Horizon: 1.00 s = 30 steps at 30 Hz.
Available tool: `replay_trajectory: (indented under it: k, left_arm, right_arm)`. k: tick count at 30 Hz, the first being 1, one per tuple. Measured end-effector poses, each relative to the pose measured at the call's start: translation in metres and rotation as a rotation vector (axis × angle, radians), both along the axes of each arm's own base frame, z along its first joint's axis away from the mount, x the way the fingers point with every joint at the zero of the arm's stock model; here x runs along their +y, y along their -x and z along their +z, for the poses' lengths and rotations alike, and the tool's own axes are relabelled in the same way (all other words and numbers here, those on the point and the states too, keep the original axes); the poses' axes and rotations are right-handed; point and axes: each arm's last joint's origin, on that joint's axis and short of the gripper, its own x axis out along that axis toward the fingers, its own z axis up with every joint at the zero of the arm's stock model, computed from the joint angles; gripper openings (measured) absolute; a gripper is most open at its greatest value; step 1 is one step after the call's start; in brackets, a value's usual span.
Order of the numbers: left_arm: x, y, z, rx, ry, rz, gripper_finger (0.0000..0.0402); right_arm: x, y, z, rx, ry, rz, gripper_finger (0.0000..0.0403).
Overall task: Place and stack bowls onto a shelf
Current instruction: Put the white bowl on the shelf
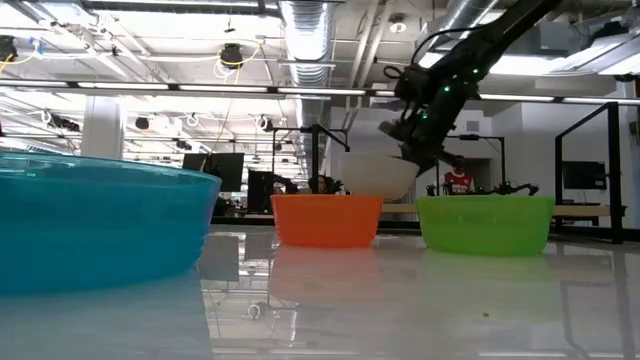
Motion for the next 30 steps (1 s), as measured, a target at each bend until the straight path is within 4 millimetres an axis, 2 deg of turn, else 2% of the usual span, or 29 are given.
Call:
replay_trajectory:
  k: [6,14,30]
  left_arm:
    - [0.000,0.000,0.000,0.004,-0.001,0.000,0.0252]
    - [0.000,0.000,0.000,0.008,-0.003,0.002,0.0252]
    - [0.001,0.001,0.000,0.012,-0.009,0.026,0.0251]
  right_arm:
    - [-0.004,-0.016,0.001,0.021,0.031,0.001,0.0024]
    - [-0.013,-0.006,0.016,0.143,0.059,-0.024,0.0024]
    - [-0.015,-0.009,0.020,0.084,0.053,0.003,0.0024]
